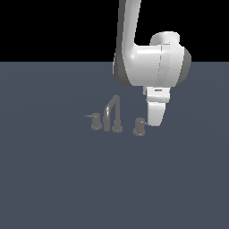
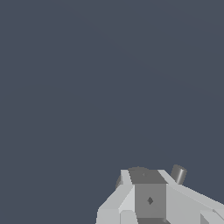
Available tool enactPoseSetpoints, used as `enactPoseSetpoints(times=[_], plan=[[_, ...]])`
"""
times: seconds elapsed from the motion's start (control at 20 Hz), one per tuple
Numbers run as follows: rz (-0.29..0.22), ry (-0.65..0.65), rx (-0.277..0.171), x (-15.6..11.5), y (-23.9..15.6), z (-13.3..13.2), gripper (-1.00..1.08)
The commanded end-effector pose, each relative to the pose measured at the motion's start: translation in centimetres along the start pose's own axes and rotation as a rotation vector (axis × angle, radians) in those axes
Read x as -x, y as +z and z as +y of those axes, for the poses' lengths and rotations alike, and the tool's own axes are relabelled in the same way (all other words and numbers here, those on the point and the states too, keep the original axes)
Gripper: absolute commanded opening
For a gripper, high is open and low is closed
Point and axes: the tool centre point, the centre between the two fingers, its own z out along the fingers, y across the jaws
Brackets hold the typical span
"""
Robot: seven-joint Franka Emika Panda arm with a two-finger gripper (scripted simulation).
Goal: Turn on the faucet by rotating a designated handle.
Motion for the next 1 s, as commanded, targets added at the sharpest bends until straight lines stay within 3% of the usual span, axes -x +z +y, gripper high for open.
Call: enactPoseSetpoints(times=[0.0, 0.2, 0.3, 0.8, 0.85, 0.9, 0.95], plan=[[0.000, -0.001, 0.029, 0.2, 0.3, 2.0, -1.00], [0.001, 0.003, 0.035, 0.2, 0.5, 3.6, -1.00], [0.008, 0.027, 0.013, -1.4, 0.1, 2.4, -1.00], [0.001, 0.004, 0.036, 3.5, 0.4, 5.6, -1.00], [0.001, 0.004, 0.036, 3.5, 0.4, 5.6, -1.00], [0.013, 0.052, 0.018, 0.3, 0.0, 4.6, -1.00], [0.012, 0.047, 0.020, 1.1, 0.0, 4.6, -1.00]])
